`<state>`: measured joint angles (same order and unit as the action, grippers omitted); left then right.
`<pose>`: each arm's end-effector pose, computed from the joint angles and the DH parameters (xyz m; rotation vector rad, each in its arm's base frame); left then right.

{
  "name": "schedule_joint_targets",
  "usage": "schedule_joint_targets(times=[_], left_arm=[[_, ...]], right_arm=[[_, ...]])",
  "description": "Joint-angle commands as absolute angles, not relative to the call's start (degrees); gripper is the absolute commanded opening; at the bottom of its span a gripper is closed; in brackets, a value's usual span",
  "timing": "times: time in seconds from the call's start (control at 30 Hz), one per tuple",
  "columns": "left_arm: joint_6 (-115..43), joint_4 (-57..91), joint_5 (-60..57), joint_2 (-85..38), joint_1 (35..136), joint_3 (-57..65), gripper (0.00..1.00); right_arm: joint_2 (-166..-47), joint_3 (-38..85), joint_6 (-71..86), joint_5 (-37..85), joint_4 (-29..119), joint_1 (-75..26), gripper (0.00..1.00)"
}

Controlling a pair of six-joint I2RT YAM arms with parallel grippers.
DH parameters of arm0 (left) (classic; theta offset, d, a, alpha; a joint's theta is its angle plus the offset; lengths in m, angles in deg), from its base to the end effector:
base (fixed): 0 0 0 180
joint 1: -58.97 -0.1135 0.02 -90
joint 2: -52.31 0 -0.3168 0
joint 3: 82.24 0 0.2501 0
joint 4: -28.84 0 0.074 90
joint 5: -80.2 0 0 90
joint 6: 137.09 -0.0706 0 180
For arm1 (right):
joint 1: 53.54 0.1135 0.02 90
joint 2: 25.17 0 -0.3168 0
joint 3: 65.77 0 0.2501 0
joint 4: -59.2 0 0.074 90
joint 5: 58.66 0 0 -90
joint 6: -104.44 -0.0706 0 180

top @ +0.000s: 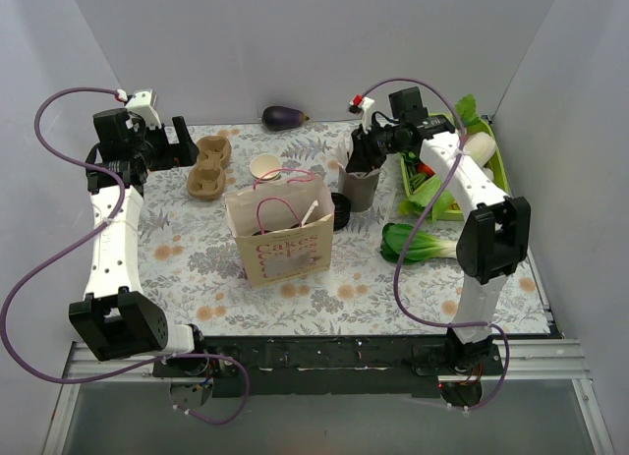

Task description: Pack the takeout coffee

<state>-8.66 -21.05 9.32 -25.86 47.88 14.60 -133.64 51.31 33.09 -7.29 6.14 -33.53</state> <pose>0.3109 0.0374 0.4307 -0.7112 2.0263 -0.6344 0.4170 0.1988 0.3610 -1.0531 2.0058 0.7967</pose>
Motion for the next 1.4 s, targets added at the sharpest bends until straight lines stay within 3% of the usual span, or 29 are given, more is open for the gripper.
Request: schedule_joint_targets(times=[0.0, 0.33, 0.63, 0.87, 1.1, 1.37], left_arm=[[-9.48, -21.25, 8.83, -24.15, 47.55, 14.43, 0.98], [-9.39, -21.08, 9.63, -24.5, 47.46, 14.34, 0.98], [-8.69, -20.37, 11.21, -25.29, 47.46, 14.34, 0.98], [-9.13, -20.99, 11.03, -25.47, 47.46, 16.27, 0.98], [-9.13, -20.72, 11.21, -25.64, 47.46, 16.36, 0.98], [-9.04, -21.25, 12.44, -26.09, 47.46, 17.07, 0.98]], right_arm=[[-133.72, 53.93, 32.37, -7.16, 7.97, -33.23, 0.23], [-127.92, 55.16, 33.77, -6.98, 3.58, -33.58, 0.01], [-122.29, 53.58, 34.21, -4.17, 2.87, -33.67, 0.01], [-121.33, 73.77, 34.47, -14.77, -1.18, -34.29, 0.01], [-106.05, 61.32, 22.46, -22.27, 13.93, -34.38, 0.01], [-105.94, 62.81, 9.52, -31.5, 20.36, -34.46, 0.01]])
